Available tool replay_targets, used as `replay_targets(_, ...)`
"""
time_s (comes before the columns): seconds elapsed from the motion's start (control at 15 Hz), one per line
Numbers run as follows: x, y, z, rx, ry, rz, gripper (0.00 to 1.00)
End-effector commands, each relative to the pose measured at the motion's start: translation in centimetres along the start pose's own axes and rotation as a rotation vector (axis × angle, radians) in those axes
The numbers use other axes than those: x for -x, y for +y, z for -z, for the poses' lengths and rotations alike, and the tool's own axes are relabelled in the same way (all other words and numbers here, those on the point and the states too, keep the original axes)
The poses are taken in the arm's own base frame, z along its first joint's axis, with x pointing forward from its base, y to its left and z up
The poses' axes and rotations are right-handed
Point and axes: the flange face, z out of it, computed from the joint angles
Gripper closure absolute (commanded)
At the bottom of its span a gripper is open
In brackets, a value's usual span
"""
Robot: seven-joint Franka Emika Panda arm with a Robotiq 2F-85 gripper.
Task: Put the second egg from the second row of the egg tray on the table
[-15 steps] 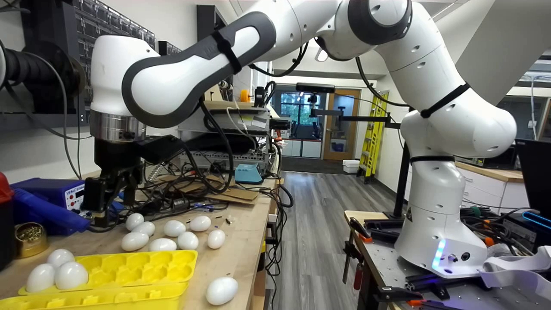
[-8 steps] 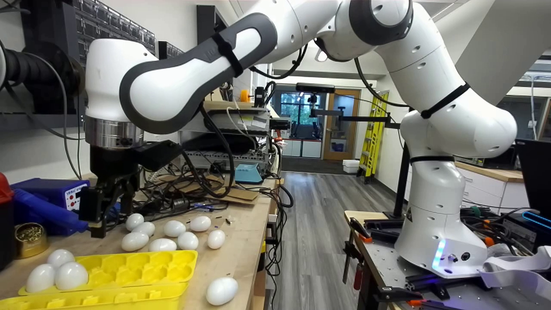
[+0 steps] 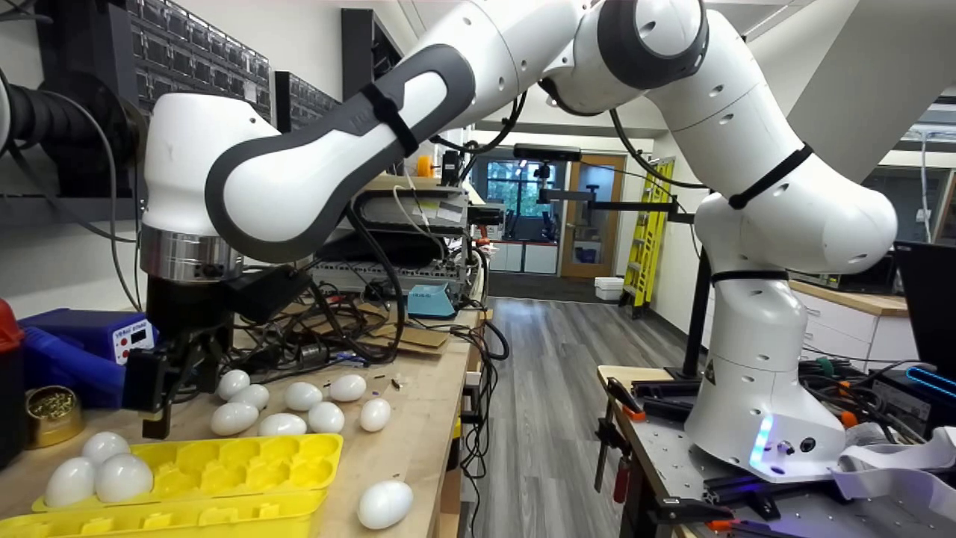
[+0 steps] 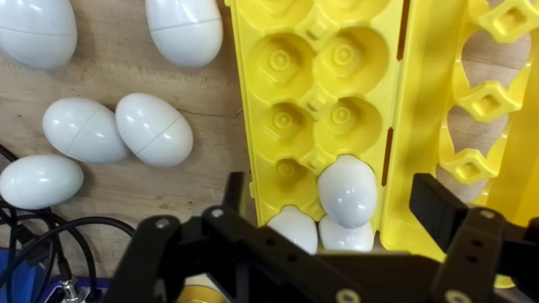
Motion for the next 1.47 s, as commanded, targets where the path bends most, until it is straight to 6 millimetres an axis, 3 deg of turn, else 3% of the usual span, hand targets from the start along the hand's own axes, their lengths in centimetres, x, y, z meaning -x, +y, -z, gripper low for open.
replay_targets(0.0,-0.6,-0.5,-0.7,-0.020,0.024,-0.019,0.00)
replay_targets(1.4,-2.6,-1.8,-4.7,-0.075,0.047,-0.022,0.00)
